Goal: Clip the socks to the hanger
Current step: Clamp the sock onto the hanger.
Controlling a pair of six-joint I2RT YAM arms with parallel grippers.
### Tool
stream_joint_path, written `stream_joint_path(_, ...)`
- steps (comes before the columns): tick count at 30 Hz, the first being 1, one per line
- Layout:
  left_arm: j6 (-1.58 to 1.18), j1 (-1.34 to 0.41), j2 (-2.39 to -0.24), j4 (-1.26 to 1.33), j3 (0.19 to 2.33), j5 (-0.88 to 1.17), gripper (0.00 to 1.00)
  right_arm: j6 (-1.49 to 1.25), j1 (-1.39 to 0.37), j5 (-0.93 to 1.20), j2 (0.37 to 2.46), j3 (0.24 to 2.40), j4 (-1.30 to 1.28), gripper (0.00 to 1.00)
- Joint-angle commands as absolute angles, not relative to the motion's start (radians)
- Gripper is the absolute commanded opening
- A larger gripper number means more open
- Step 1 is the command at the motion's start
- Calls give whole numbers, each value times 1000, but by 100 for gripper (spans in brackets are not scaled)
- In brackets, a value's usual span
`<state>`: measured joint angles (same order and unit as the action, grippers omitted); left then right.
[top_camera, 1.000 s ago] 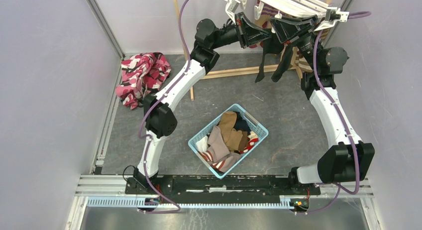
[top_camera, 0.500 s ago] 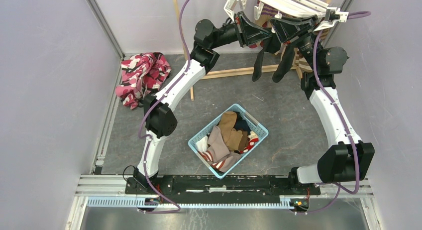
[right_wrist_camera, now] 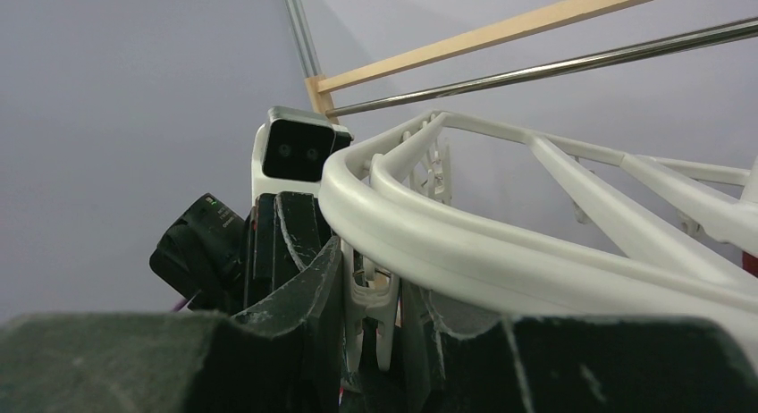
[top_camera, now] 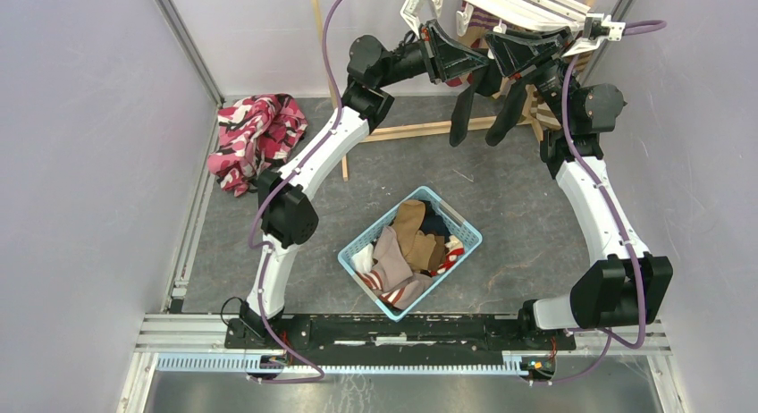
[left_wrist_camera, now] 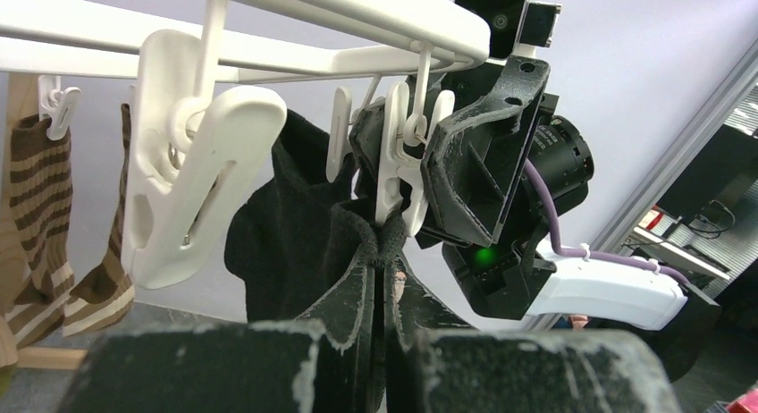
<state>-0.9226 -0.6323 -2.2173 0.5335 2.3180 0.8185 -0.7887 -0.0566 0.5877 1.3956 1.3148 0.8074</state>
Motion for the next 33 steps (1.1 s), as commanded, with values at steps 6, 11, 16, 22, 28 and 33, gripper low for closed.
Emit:
stream_joint_path(6, -1038, -627, -2217, 638, 2354, 846, 2, -751, -52, 620, 1389, 1335, 811, 12)
stream_joint_path(11, -1080, -620, -2219, 678, 2350, 844, 2, -746, -52, 623, 1388, 1333, 810, 12)
stream_joint_path(16, -1103, -618, -2227, 697, 2347, 833, 2, -750, -52, 627, 1389, 1333, 811, 12)
stream_joint_path(22, -1126, -620, -2243, 707, 2347, 821, 2, -755, -54, 634, 1390, 1335, 817, 12)
stream_joint_path(28, -1150, -624, -2250, 733, 2349, 812, 2, -765, -52, 645, 1394, 1335, 828, 12)
stream_joint_path(33, -1179, -624, -2258, 757, 2349, 799, 2, -774, -53, 656, 1397, 1333, 836, 12)
